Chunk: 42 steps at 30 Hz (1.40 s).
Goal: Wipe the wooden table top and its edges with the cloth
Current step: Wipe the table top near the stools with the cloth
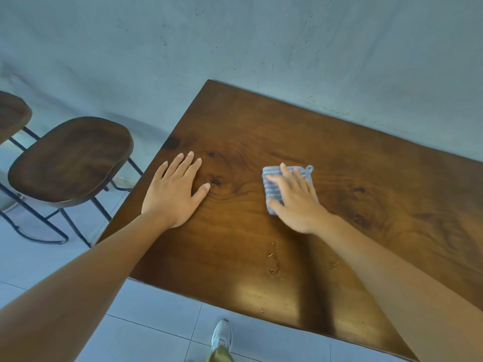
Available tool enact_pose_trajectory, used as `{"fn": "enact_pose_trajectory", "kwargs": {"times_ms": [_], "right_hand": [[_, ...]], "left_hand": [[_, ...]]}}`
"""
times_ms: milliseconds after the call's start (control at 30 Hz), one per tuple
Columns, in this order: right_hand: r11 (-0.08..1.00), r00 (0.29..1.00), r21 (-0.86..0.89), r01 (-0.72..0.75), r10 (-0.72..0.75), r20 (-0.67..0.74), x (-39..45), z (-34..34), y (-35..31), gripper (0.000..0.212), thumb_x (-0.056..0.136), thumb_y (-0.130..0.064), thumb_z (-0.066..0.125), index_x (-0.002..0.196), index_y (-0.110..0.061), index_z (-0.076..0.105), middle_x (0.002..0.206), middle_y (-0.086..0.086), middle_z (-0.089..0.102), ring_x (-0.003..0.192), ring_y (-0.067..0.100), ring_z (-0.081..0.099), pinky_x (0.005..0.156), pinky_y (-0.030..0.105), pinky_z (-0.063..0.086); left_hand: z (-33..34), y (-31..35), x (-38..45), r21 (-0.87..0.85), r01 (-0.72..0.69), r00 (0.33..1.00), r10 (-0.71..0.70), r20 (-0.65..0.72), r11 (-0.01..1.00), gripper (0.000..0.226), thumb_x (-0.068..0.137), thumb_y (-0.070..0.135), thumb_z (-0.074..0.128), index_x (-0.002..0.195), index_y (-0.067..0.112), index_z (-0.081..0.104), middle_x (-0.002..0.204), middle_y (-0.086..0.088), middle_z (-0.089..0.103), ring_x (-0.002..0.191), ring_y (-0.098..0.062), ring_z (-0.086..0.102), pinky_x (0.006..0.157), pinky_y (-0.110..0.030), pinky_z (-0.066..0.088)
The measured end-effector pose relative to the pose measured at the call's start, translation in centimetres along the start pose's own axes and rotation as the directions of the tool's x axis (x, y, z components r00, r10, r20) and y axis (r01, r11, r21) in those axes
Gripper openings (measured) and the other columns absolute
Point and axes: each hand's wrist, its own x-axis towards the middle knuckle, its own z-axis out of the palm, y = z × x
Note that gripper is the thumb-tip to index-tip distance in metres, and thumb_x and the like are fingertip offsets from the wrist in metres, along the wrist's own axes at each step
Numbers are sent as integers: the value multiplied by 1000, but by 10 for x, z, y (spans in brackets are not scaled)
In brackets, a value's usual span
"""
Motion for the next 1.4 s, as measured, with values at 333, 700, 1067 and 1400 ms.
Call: {"fn": "enact_pose_trajectory", "kwargs": {"times_ms": [333, 700, 1067, 1400], "right_hand": [[979, 979, -20, -201, 200, -35, -2, 24, -38, 62, 106, -53, 3, 160, -32, -17, 168, -4, -25, 153, 27, -25, 122, 55, -16], [962, 980, -186, 200, -196, 41, -110, 54, -54, 58, 106, -56, 9, 157, -47, -18, 165, -12, -30, 149, 16, -35, 121, 43, -21], [966, 966, -3, -257, 256, -35, -53, 42, -56, 60, 106, -54, 8, 160, -39, -15, 168, 0, -26, 152, 32, -27, 122, 53, -15], [981, 994, -185, 63, -78, -78, -195, 95, -70, 58, 108, -53, 8, 163, -37, 2, 172, 0, -1, 157, 30, -5, 125, 54, 9]], "left_hand": [[0, 0, 0, 6, 2, 1000, -1, -2, 1000, 74, 101, 68, 18, 163, 29, 13, 172, 3, 7, 159, -20, 4, 127, -43, 6], [3, -1, 0, 12, -20, 1000, 20, -24, 1000, 75, 101, 67, 19, 163, 26, 18, 172, 0, 11, 158, -23, 7, 128, -46, 10], [4, -2, 2, 15, -23, 999, 24, -35, 1000, 74, 101, 68, 22, 162, 26, 21, 171, -1, 14, 158, -25, 10, 126, -47, 11], [4, 0, 2, 36, -34, 999, 35, -33, 999, 73, 102, 66, 21, 162, 24, 21, 171, -4, 15, 158, -27, 11, 126, -49, 12]]}}
